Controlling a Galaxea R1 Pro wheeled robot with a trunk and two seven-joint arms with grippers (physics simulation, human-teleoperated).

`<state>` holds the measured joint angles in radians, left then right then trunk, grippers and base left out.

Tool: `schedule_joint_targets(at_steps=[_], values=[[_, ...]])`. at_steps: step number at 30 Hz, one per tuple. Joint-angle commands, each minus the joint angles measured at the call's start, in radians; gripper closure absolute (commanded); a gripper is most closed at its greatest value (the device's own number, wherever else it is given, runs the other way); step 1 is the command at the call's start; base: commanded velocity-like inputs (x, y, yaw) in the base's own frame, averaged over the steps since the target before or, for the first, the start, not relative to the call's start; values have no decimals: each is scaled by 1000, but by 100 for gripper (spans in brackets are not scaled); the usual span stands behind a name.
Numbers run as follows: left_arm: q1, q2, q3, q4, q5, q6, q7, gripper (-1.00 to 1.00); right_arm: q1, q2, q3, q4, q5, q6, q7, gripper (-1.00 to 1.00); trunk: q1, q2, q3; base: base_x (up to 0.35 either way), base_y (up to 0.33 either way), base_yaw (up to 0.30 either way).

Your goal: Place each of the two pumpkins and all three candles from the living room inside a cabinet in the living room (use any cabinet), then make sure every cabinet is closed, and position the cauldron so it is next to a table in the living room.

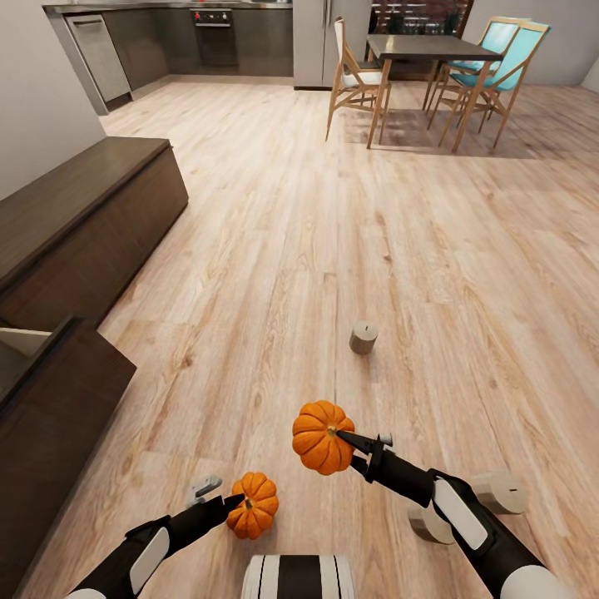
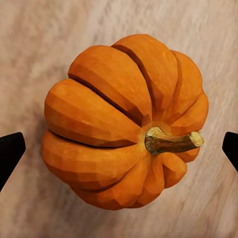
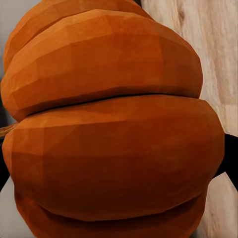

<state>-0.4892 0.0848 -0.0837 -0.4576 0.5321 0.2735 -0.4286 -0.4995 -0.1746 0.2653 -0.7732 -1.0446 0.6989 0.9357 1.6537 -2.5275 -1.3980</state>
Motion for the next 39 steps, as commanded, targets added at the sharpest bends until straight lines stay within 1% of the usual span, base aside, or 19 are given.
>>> schedule_joint_targets(at_steps=[1,10,15,22,39], values=[[0,1,-5,-1,11,6,1,-100,-1,-1,3,0,-9,7,-2,100,0,0,-1,0,0,0],[0,4,-4,-1,19,4,2,-100,-1,0,3,0,-9,7,-1,100,0,0,-1,-41,-15,0],[0,4,-4,-1,16,5,2,-100,-1,0,4,0,-9,7,-1,100,0,0,-1,-2,-1,0],[0,4,-4,-1,17,6,2,-100,-1,0,5,-1,-9,7,0,100,0,0,-1,0,-106,0],[0,6,-2,-1,21,6,3,-100,-1,0,5,-1,-9,7,0,100,0,0,-1,4,-3,0]])
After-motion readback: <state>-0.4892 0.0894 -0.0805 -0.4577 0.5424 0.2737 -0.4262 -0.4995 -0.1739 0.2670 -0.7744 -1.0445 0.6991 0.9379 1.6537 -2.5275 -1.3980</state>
